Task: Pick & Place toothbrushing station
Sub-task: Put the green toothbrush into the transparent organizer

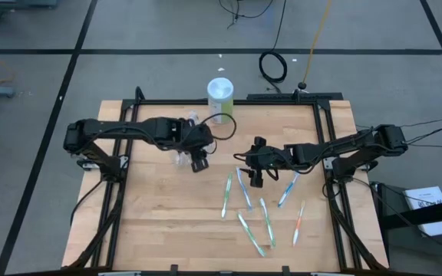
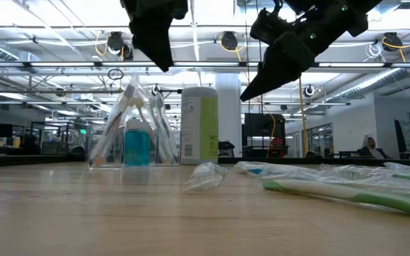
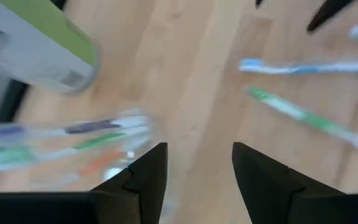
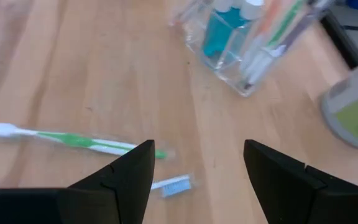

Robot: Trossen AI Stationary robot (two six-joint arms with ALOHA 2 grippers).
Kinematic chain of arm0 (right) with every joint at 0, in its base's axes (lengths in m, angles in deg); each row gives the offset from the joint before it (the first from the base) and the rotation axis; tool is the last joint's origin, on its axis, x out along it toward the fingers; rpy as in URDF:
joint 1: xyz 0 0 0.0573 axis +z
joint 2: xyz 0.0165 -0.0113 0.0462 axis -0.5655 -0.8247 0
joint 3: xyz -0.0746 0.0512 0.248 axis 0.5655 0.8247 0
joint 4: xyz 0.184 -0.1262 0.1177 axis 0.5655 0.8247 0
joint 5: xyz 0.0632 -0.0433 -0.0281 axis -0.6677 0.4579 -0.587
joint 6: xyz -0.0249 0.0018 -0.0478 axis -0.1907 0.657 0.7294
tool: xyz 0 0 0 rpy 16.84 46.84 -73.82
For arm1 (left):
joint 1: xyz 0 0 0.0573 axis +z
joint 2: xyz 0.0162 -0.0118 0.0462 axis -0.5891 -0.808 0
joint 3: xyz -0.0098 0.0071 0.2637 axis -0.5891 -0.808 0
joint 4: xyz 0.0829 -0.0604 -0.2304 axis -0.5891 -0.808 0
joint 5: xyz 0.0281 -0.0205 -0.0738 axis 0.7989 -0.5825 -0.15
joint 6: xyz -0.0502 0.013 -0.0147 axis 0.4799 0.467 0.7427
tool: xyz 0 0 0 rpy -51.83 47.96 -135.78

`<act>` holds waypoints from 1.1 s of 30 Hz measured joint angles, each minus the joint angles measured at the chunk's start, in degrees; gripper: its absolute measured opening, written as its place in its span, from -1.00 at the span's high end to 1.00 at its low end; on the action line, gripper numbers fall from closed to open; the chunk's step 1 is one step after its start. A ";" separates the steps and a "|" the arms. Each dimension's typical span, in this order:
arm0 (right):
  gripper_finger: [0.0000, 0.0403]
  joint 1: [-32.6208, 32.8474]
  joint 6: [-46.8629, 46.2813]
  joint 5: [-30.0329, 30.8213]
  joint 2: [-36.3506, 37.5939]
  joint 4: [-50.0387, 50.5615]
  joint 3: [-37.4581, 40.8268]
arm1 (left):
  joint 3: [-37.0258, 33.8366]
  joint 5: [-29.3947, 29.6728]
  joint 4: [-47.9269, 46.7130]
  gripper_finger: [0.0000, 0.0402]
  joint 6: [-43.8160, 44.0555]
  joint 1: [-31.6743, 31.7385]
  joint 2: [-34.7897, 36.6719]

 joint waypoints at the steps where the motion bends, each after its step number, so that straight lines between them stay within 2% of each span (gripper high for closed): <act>1: -0.18 0.01 -0.04 -0.69 0.00 -0.01 0.00 | 0.00 0.03 0.45 0.07 2.20 -0.59 -0.33; 14: -0.18 0.11 -6.26 -1.70 0.00 2.69 0.00 | 0.02 1.83 2.88 0.07 21.66 -9.55 -3.15; 22: -0.18 4.35 -17.47 -1.75 0.00 21.26 0.00 | 0.00 1.97 6.55 0.07 28.42 -15.10 -5.73; 26: -0.18 6.91 -20.70 -1.70 0.00 24.48 0.00 | 0.00 1.53 9.69 0.07 33.91 -17.92 -8.66; 30: -0.18 8.44 -21.39 -1.67 0.00 24.00 0.00 | 0.00 -0.70 13.11 0.07 38.76 -20.65 -12.97; 33: -0.18 9.41 -25.24 -1.65 0.02 23.62 0.00 | -0.01 -1.16 14.83 0.07 41.77 -22.30 -16.55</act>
